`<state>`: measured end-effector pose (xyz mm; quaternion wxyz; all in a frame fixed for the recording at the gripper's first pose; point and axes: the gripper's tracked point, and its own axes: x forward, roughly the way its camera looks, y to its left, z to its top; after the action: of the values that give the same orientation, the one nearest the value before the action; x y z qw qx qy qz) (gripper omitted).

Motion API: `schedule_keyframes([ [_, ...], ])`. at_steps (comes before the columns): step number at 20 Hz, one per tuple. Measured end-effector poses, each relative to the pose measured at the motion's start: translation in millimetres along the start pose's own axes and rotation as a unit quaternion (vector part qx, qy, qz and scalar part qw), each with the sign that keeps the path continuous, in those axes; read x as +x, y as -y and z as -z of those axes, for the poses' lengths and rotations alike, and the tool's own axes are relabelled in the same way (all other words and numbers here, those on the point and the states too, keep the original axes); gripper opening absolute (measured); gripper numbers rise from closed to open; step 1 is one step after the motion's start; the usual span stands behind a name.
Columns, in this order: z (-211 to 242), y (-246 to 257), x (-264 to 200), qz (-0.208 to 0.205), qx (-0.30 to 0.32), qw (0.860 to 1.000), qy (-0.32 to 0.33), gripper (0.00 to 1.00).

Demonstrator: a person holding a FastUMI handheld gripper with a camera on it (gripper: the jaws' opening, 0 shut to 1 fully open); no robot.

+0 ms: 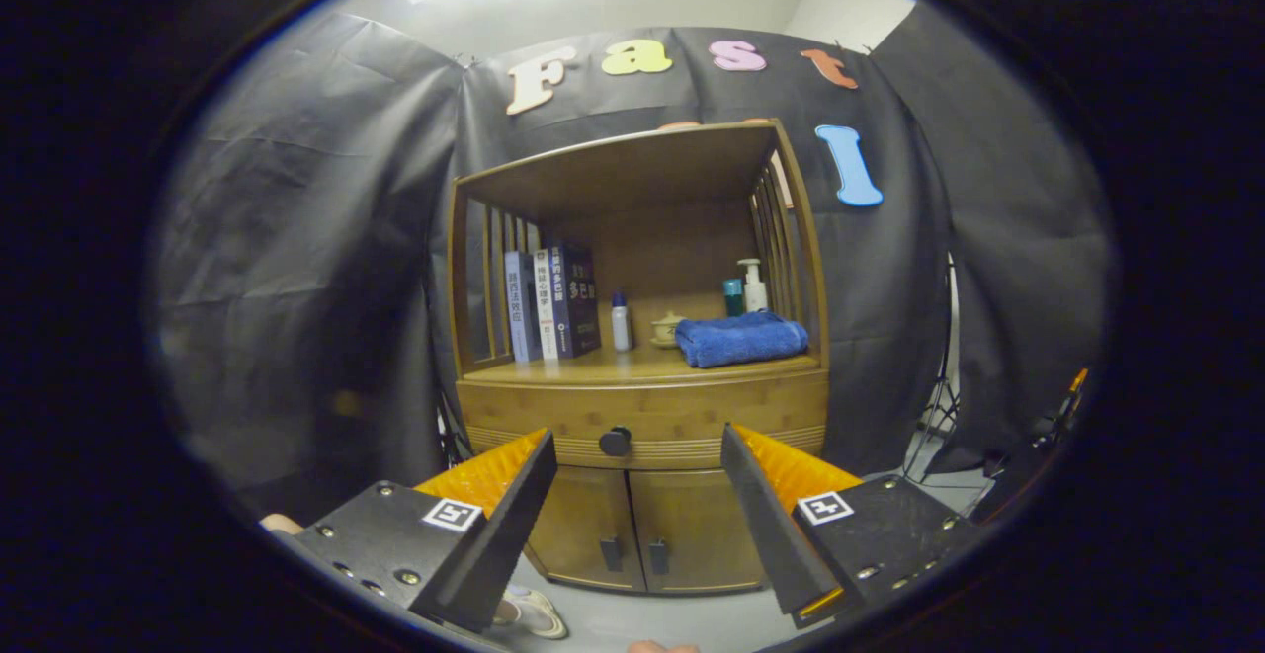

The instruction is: Pull open the drawer, take out the items inside it, and place them on the countertop above the cabinet.

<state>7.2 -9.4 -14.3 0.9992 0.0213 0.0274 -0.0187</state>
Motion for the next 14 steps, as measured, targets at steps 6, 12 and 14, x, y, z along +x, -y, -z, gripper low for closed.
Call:
schedule_keyframes([
  [6, -5.2, -15.8, 8.8, -0.012, -0.035, 0.999, 0.012, 1.00],
  [12, -6.8, -50.9, 61.4, -0.046, -0.051, 0.998, 0.008, 1.00],
  [14, 2.5, -57.5, 87.1, -0.044, -0.062, 0.997, 0.000, 1.00],
])
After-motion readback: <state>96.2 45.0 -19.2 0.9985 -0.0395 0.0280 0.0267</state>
